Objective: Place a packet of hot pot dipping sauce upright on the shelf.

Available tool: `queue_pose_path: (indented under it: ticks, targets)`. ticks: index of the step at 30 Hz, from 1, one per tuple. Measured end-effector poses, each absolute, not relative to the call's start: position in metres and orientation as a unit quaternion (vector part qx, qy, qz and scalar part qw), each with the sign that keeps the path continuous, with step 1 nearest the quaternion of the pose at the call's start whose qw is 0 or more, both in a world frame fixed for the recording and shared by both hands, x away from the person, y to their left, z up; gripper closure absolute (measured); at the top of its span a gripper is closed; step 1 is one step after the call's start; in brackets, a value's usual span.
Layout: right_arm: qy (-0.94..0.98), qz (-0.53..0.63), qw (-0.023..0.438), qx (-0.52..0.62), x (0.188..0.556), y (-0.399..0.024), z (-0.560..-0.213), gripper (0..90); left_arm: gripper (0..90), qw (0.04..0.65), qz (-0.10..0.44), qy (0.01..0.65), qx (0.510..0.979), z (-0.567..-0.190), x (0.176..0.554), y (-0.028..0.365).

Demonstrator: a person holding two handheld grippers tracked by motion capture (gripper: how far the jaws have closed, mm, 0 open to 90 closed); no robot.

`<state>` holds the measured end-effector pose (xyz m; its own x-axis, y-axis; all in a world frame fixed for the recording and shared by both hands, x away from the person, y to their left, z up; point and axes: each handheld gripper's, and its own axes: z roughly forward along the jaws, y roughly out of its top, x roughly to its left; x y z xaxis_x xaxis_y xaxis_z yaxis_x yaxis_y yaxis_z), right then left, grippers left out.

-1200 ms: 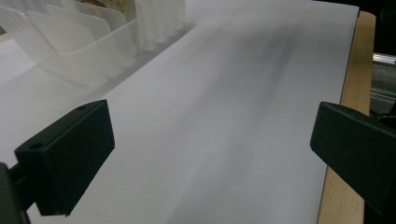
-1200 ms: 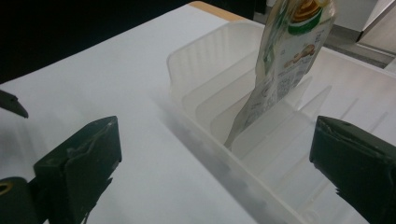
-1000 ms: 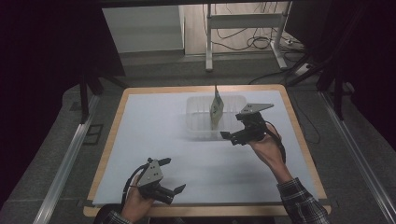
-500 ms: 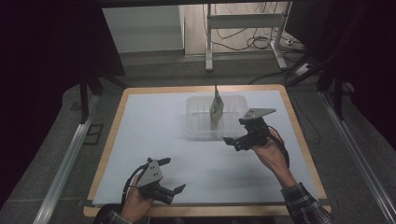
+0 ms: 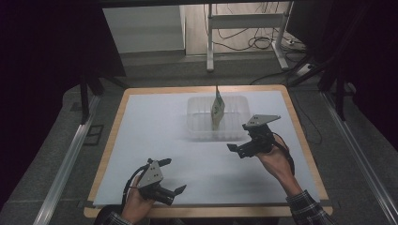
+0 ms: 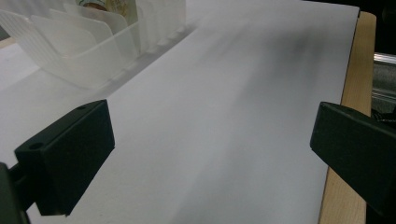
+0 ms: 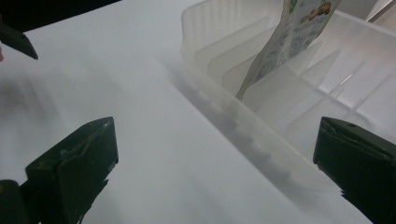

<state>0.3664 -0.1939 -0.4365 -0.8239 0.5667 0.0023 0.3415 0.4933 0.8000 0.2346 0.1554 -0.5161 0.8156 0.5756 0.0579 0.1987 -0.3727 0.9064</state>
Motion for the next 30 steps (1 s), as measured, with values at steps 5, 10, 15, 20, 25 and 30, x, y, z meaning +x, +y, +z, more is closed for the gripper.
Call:
queue_pose_path:
  ticks: [5,10,15,20,25,30]
  targets:
    - [0.855,0.424,0.130,0.269,0.360,-0.198,-0.441,0.2,0.0,0.507,0.187,0.239,0.807,-0.516,0.235,0.155]
    - [0.858,0.418,0.129,0.269,0.353,-0.202,-0.447,0.2,0.0,0.505,0.187,0.237,0.808,-0.516,0.235,0.155]
    - [0.860,0.412,0.134,0.270,0.346,-0.208,-0.452,0.2,0.0,0.505,0.188,0.237,0.809,-0.516,0.235,0.155]
    - [0.859,0.410,0.136,0.273,0.338,-0.215,-0.461,0.2,0.0,0.504,0.188,0.237,0.809,-0.516,0.234,0.154]
    - [0.856,0.415,0.144,0.273,0.330,-0.224,-0.464,0.3,0.0,0.504,0.188,0.236,0.810,-0.517,0.234,0.154]
    - [0.851,0.421,0.149,0.275,0.323,-0.233,-0.466,0.3,0.0,0.502,0.188,0.235,0.811,-0.517,0.234,0.154]
